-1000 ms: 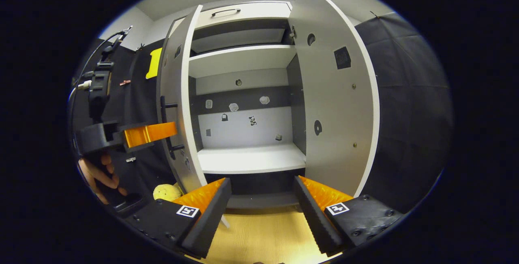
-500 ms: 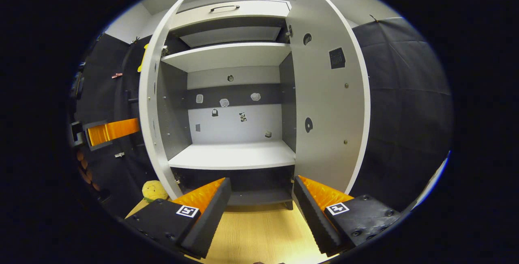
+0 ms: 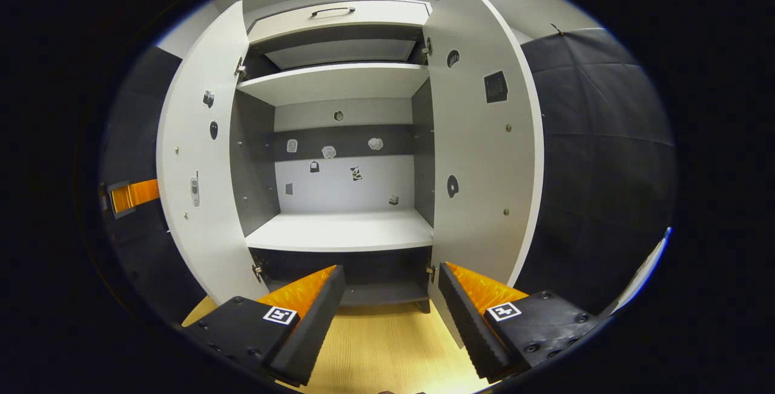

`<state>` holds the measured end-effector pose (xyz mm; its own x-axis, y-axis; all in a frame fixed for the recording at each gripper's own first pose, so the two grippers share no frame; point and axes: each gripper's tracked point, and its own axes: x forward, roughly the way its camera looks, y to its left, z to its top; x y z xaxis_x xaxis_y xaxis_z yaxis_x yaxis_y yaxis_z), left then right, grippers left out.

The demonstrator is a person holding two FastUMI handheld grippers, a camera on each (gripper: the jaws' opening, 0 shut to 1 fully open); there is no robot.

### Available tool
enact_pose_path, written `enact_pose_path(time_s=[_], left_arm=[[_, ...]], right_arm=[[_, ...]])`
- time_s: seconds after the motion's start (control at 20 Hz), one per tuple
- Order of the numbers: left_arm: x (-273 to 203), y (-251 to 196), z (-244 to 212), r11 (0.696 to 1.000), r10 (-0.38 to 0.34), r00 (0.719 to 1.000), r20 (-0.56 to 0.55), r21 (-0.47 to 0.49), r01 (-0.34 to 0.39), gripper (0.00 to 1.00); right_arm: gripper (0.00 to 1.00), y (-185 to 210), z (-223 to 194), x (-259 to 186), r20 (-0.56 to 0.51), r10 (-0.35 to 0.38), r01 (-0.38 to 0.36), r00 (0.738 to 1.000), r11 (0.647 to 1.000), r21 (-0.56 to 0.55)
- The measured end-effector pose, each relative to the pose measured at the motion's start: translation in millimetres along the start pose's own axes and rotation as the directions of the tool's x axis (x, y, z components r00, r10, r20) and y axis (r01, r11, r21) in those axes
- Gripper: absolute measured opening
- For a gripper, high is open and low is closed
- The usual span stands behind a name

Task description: Open the right door of the double-door shoe cabinet with the right hand, and open the left door with the left hand.

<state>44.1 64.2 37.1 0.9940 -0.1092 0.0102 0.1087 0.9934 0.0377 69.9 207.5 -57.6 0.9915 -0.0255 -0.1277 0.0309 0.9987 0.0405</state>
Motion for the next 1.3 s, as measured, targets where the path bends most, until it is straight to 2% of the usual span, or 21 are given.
enact_pose_path(time_s=[0.2,0.25,0.3,0.35,0.5,0.7,0.85,1.1,1.3], left_arm=[[0,60,3,0.995,0.099,0.995,-0.017,-0.016,-0.099,0.05],[6,64,2,0.999,0.046,0.999,-0.020,-0.028,-0.046,0.05],[2,57,2,0.997,0.014,1.000,-0.026,-0.079,-0.016,0.04],[3,53,4,0.994,0.010,0.999,-0.031,-0.110,-0.013,0.05],[2,61,1,0.998,0.055,0.998,-0.034,-0.036,-0.057,0.05],[-13,60,14,0.992,0.124,0.992,-0.030,-0.018,-0.124,0.07],[-58,46,20,0.985,0.173,0.985,-0.022,-0.016,-0.173,0.05],[-112,-3,31,0.980,0.198,0.980,0.005,0.001,-0.198,0.03],[-145,-48,34,0.978,0.202,0.979,0.030,0.036,-0.203,0.06]], right_arm=[[0.98,-9,4,-7,-0.001,-0.010,0.010,1.000,1.000,-0.024],[0.98,-12,6,-8,-0.005,-0.013,0.013,1.000,0.999,-0.032],[0.98,-16,8,-10,-0.007,-0.014,0.014,1.000,0.999,-0.038],[0.98,-20,10,-11,-0.006,-0.015,0.015,1.000,0.999,-0.044],[0.98,-30,20,-17,0.005,-0.002,0.002,1.000,0.999,-0.052],[0.98,-51,30,-31,0.012,0.040,-0.040,0.999,0.998,-0.038],[0.98,-67,40,-44,0.020,0.081,-0.080,0.997,0.996,-0.037],[0.98,-85,64,-69,0.083,0.137,-0.135,0.987,0.990,-0.032],[0.98,-99,80,-86,0.112,0.161,-0.160,0.981,0.987,-0.015]])
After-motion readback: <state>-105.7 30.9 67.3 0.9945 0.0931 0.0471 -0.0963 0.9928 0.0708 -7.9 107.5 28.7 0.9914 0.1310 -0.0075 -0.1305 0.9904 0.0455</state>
